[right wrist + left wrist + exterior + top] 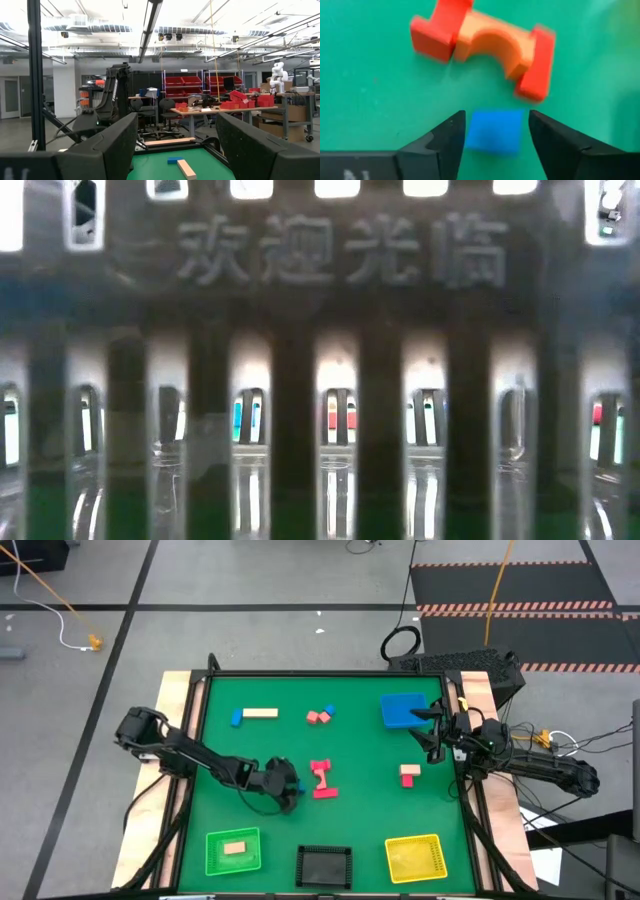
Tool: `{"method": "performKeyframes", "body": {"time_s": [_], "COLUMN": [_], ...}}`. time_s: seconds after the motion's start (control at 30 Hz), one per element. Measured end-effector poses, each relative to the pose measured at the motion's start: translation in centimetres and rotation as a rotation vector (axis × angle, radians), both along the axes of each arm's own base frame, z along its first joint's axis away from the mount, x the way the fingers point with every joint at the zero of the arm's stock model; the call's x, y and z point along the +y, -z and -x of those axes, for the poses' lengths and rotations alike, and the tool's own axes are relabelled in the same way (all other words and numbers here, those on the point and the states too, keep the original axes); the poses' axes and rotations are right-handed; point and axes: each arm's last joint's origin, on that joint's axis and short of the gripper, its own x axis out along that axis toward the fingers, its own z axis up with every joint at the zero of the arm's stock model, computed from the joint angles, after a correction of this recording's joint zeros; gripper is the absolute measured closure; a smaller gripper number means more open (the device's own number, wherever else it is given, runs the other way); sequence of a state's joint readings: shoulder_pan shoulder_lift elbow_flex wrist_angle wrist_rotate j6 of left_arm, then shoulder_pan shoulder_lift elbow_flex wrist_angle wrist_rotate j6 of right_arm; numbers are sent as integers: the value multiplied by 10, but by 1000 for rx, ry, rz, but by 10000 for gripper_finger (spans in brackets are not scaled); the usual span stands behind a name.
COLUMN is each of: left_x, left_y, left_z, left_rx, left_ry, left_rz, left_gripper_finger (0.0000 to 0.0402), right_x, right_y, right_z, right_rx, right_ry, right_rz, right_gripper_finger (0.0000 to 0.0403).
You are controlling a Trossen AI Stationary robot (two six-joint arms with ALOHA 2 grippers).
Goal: Sort & place blocks by color
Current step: Put the blue block into the black bin
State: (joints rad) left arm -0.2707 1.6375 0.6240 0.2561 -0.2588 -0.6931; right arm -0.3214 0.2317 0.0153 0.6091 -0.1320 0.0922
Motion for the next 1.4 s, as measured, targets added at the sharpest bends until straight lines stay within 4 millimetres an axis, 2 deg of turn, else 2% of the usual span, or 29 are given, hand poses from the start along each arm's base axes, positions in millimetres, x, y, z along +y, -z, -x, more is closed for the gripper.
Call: {"method": "performKeyframes", "body": {"time_s": [0.13, 0.3, 0.53, 0.63, 0.73, 1.03, 1.17, 1.4], "left_x": [-1, -3, -7, -9, -8, -25, -29, -32], "left_y": [-13, -15, -15, -16, -17, -9, 4, 28], "left_z": [3, 5, 6, 7, 7, 14, 9, 2], "left_rx": [-37, -57, -65, -100, -123, -17, 4, 18], "left_ry": [-61, -260, -350, -366, -324, 66, 160, 222], "left_rz": [81, 324, 433, 350, 167, -249, -329, -436], "left_gripper_finger": [158, 154, 153, 153, 153, 153, 153, 153], "right_x": [0, 0, 0, 0, 0, 0, 0, 0], "right_y": [0, 1, 1, 1, 1, 1, 1, 1], "right_z": [0, 0, -1, -1, -1, -1, -1, -1], "right_rx": [0, 11, 15, 15, 15, 15, 15, 15], "right_ry": [0, 0, 0, 0, 0, -1, 0, 0], "right_rz": [0, -4, -5, -5, -5, -5, -5, -5], "right_gripper_finger": [145, 145, 145, 145, 145, 145, 145, 145]}}
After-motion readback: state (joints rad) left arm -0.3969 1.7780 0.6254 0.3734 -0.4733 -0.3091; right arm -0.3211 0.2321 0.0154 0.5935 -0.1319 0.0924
